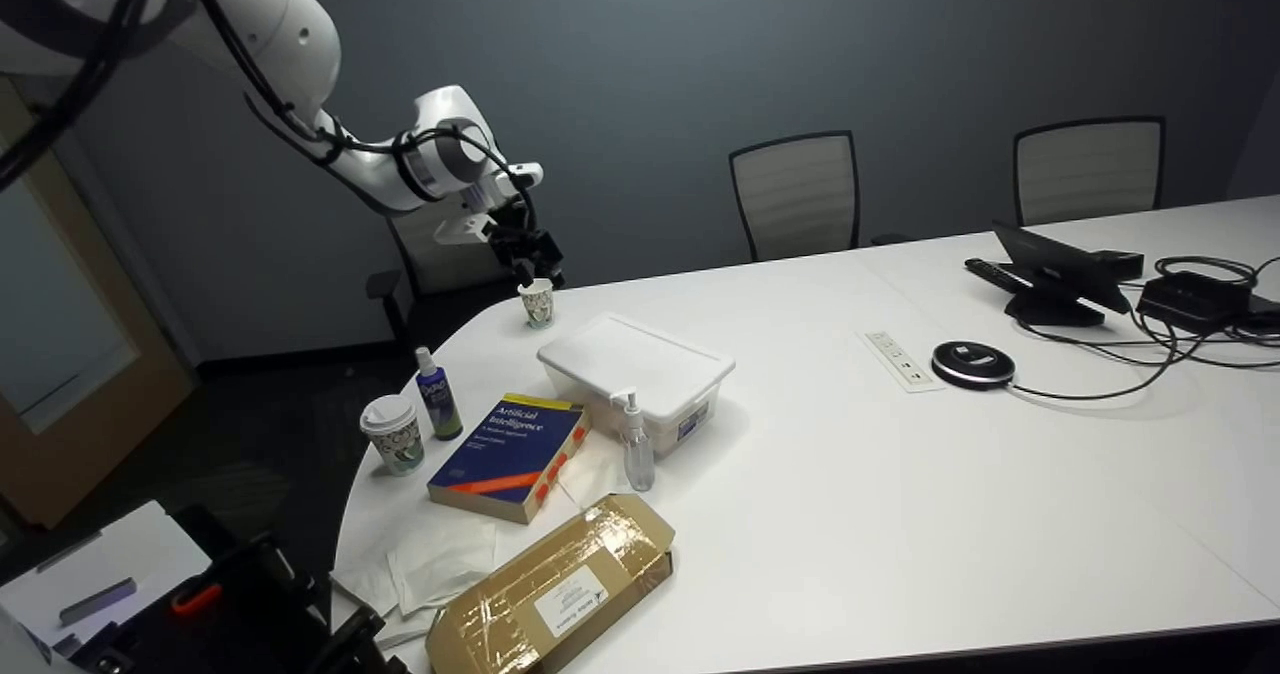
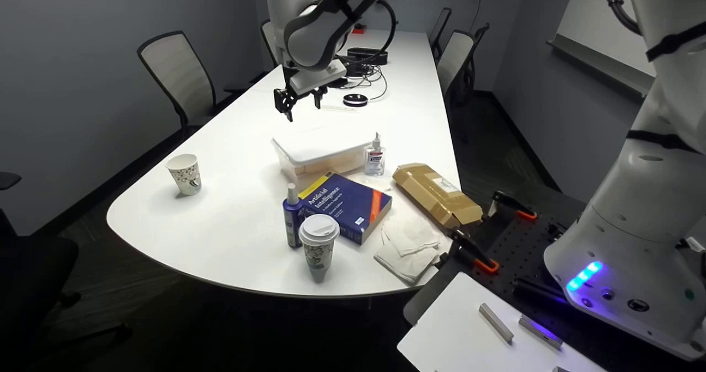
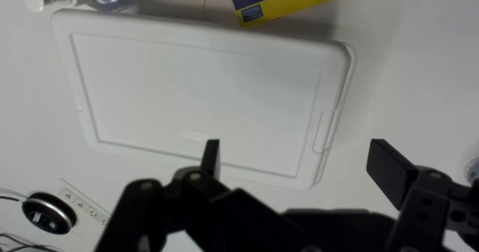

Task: Remove the white lid from the clear container.

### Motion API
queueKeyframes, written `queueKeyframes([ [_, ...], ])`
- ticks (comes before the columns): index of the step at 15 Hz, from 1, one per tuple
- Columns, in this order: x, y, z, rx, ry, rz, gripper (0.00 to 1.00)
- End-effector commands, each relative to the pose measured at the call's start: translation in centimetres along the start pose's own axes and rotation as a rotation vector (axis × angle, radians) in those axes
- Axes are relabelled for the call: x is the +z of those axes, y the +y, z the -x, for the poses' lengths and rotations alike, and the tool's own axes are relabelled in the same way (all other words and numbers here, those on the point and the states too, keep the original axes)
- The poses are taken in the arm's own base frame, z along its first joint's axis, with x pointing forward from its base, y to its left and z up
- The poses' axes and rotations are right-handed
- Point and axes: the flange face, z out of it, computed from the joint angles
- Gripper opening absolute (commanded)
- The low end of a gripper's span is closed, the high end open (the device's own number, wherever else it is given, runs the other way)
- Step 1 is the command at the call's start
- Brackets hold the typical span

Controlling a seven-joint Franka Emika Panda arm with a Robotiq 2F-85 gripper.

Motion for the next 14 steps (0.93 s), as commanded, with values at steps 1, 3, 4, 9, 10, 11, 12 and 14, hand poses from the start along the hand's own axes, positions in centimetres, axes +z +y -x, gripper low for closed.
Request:
queueKeyframes([
  [1, 3.2, -0.9, -0.9, -0.018, -0.026, -0.051, 1.00],
  [3, 4.9, -1.1, -1.1, -0.039, -0.046, -0.069, 1.00],
  [4, 5.5, -1.3, -1.3, -0.056, -0.051, -0.076, 1.00],
  [9, 8.6, -1.5, -2.7, -0.141, -0.062, -0.080, 1.00],
  [10, 9.2, -1.3, -3.0, -0.149, -0.062, -0.081, 1.00],
  [11, 9.8, -1.2, -3.2, -0.156, -0.063, -0.082, 1.00],
  [12, 10.3, -1.1, -3.4, -0.162, -0.063, -0.082, 1.00],
  [14, 11.7, -0.9, -3.6, -0.175, -0.071, -0.088, 1.00],
])
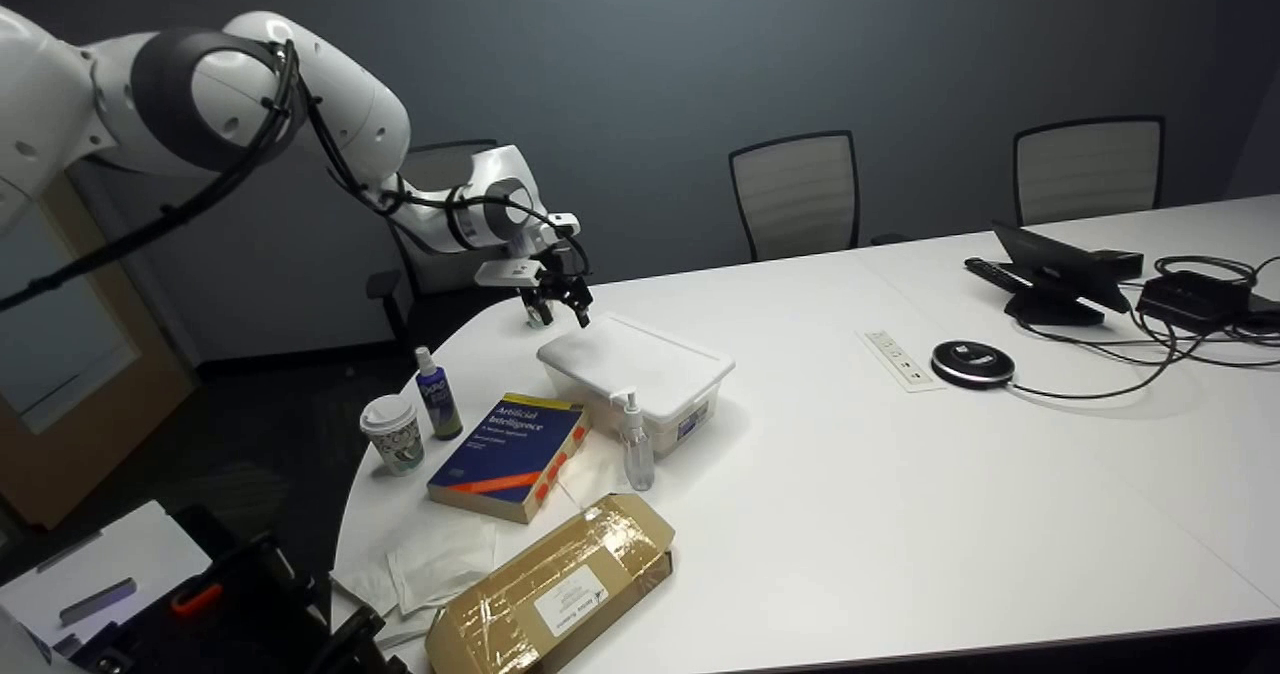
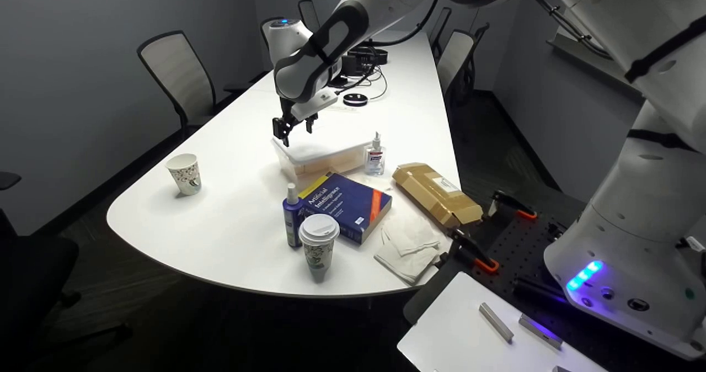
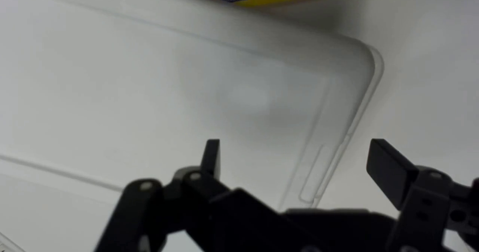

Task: Remove the white lid from the clear container.

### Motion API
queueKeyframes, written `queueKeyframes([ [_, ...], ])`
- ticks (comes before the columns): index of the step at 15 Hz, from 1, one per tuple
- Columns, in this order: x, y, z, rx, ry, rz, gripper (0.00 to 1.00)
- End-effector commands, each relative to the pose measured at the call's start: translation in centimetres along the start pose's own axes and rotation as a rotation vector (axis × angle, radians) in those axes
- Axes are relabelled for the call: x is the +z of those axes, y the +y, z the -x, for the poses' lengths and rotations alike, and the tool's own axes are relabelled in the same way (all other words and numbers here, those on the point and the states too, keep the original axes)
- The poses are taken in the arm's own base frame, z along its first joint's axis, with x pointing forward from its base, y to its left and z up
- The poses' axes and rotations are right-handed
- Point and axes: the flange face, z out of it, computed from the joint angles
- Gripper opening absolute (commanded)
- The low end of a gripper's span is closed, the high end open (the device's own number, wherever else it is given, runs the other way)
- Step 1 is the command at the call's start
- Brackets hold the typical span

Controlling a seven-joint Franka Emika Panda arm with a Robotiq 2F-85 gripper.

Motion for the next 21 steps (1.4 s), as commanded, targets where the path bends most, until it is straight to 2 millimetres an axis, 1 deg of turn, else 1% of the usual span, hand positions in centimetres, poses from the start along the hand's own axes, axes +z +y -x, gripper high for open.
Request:
queueKeyframes([
  [1, 1.9, 0.4, -1.0, -0.026, -0.026, -0.011, 1.00],
  [4, 2.9, -0.1, -1.1, -0.024, -0.050, -0.014, 1.00],
  [7, 3.3, -0.7, -1.2, -0.005, -0.068, -0.009, 1.00],
  [11, 3.5, -0.2, -1.4, 0.017, -0.093, 0.015, 1.00],
  [13, 3.9, 0.2, -1.3, 0.033, -0.104, 0.021, 1.00],
  [18, 5.0, -0.1, -0.9, 0.066, -0.125, 0.044, 1.00],
  [21, 5.4, 0.6, -0.9, 0.081, -0.127, 0.059, 1.00],
])
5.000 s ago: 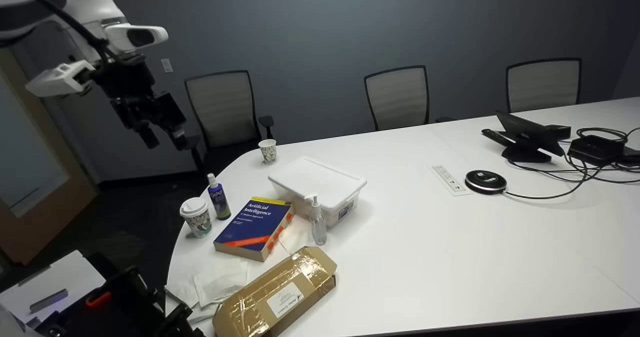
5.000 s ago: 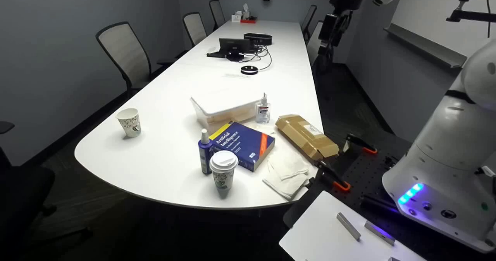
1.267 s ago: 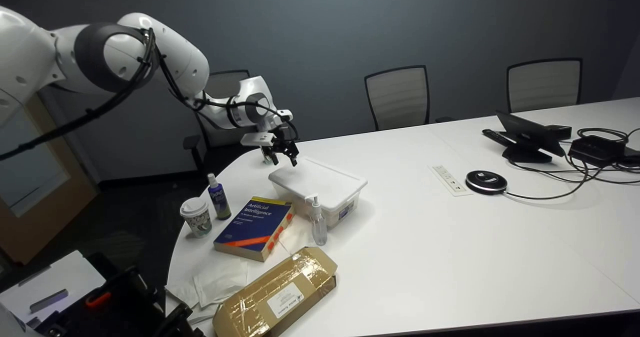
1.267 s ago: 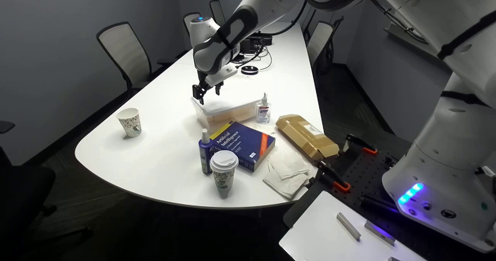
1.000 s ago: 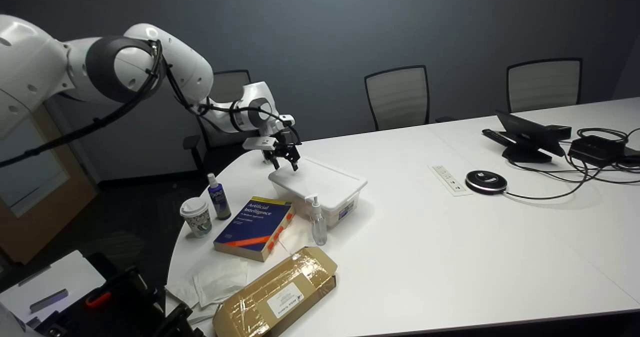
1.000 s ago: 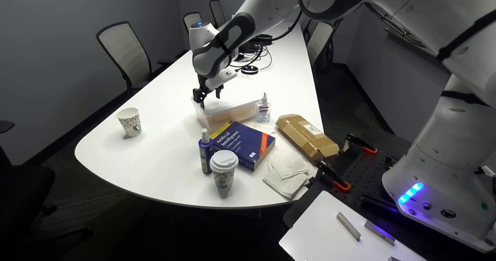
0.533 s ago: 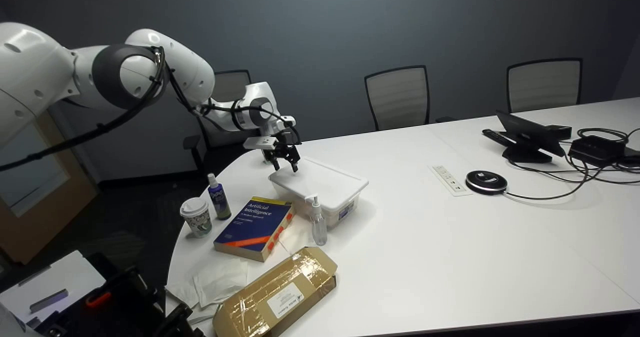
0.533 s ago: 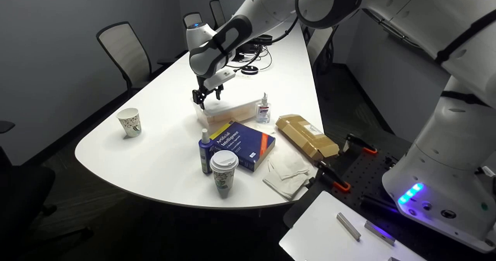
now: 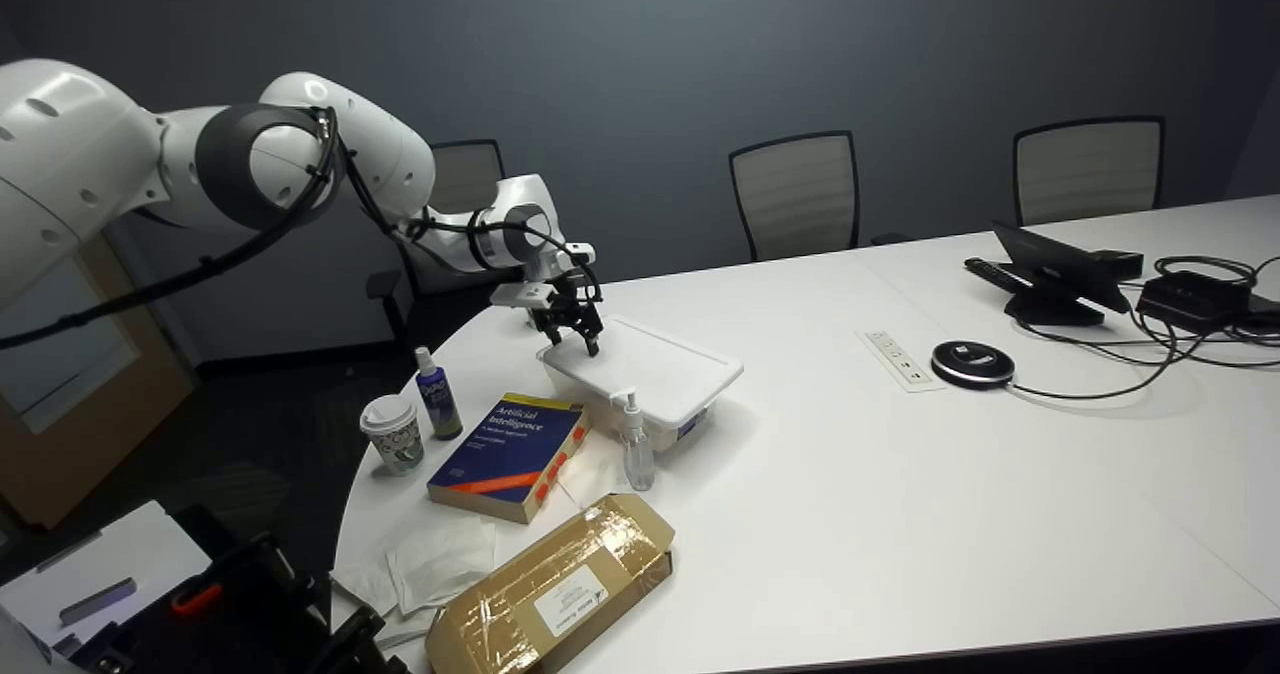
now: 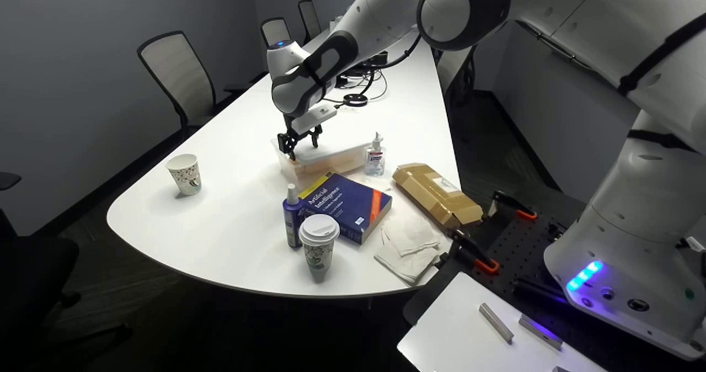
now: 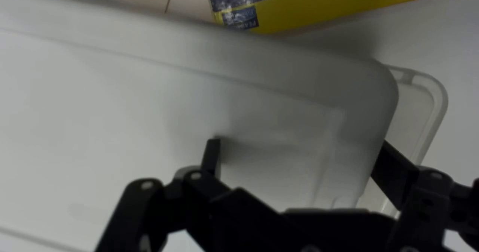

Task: Remove the white lid from the clear container.

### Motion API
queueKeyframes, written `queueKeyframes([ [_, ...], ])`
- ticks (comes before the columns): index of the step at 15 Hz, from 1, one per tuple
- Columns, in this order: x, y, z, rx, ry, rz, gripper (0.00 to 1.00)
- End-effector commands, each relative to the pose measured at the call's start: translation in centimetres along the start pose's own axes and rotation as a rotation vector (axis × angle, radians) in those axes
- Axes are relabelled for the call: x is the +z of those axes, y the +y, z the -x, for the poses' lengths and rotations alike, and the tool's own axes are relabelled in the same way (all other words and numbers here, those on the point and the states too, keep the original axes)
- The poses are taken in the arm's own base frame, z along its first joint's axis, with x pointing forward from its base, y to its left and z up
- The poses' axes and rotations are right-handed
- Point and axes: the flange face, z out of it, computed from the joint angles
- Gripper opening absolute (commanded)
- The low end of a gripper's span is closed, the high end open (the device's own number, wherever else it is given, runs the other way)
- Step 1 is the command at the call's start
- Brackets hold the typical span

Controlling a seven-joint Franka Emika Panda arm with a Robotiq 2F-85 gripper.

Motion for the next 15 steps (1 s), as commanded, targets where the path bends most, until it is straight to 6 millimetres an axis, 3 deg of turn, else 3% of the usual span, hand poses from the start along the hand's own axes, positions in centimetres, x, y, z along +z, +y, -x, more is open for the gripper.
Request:
queueKeyframes([
  [1, -0.2, 0.5, -0.5, 0.042, -0.008, 0.033, 1.00],
  [7, -1.2, 4.1, -1.4, 0.082, 0.017, 0.097, 1.00],
  [15, -0.2, 8.2, -0.8, 0.162, 0.009, 0.155, 1.00],
])
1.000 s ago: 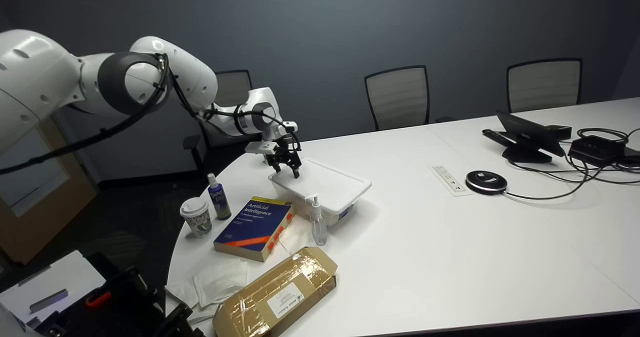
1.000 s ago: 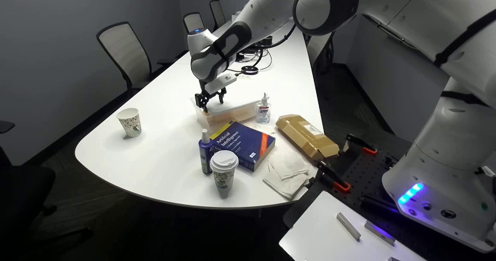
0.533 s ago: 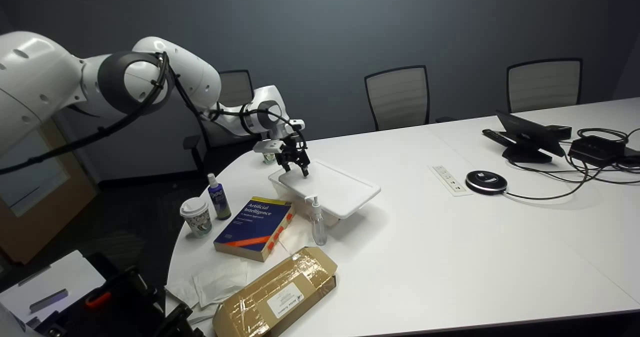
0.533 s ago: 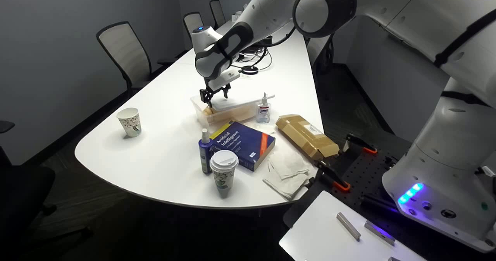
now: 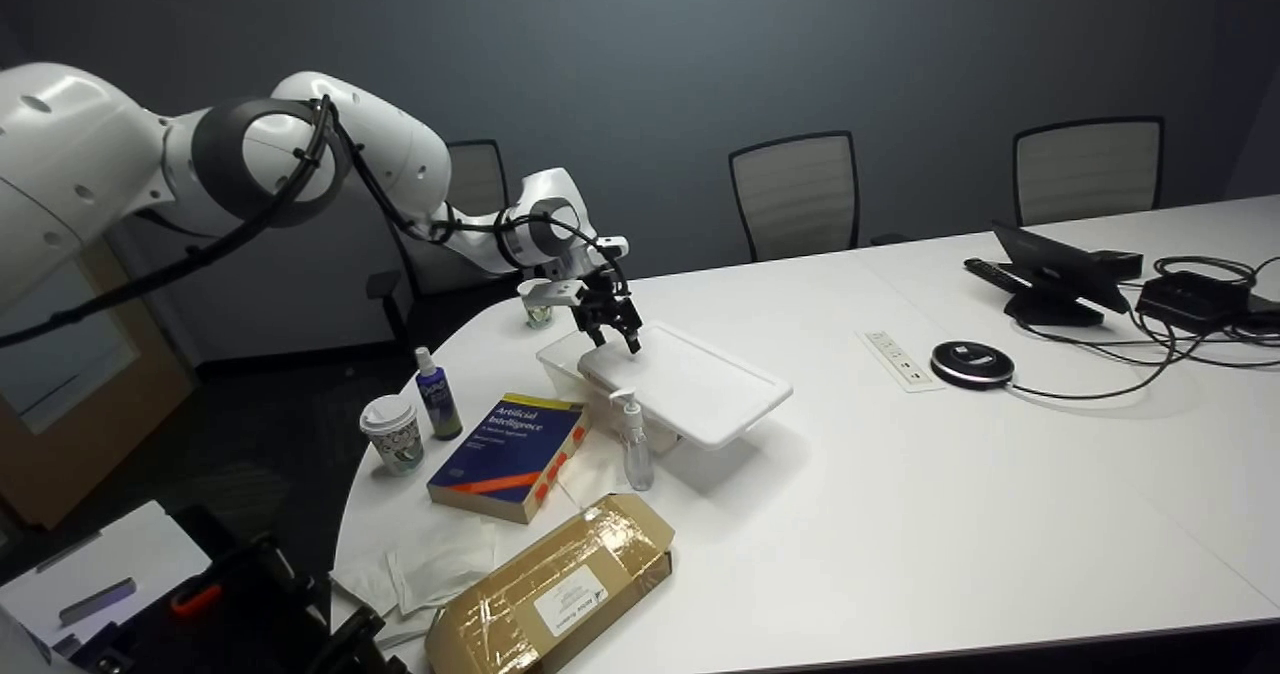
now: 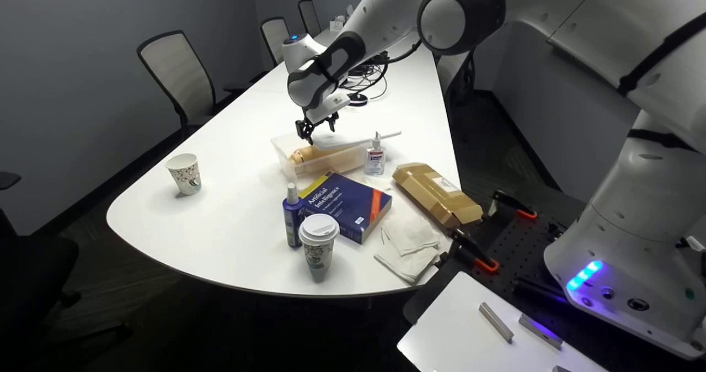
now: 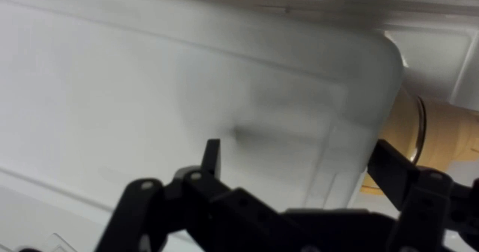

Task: Remove the white lid from the clear container.

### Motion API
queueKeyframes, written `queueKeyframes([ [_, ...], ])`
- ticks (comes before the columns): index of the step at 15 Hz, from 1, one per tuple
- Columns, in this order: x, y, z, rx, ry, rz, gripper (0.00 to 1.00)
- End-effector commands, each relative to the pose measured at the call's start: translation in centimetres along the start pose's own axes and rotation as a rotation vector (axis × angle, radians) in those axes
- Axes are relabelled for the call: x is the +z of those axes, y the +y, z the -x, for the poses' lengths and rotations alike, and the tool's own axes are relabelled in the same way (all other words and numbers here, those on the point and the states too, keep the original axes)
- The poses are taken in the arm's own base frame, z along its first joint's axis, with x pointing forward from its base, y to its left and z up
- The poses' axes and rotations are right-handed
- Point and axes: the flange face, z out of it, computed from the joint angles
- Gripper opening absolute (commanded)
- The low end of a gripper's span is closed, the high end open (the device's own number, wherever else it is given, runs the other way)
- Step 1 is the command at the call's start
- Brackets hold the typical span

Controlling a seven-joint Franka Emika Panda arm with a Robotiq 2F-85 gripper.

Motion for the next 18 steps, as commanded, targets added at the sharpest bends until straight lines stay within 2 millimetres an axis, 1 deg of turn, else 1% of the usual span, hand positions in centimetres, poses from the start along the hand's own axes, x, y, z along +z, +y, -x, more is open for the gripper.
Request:
queueKeyframes([
  [1, 0.1, 1.5, 0.5, 0.055, -0.023, 0.041, 1.00],
  [3, 0.3, 2.5, 0.6, 0.078, -0.023, 0.060, 1.00],
  [10, 0.5, 4.5, 1.6, 0.141, -0.052, 0.144, 1.00],
  [14, 0.8, 5.5, 2.7, 0.186, -0.069, 0.180, 1.00],
  [18, 0.6, 6.1, 3.7, 0.222, -0.084, 0.184, 1.00],
])
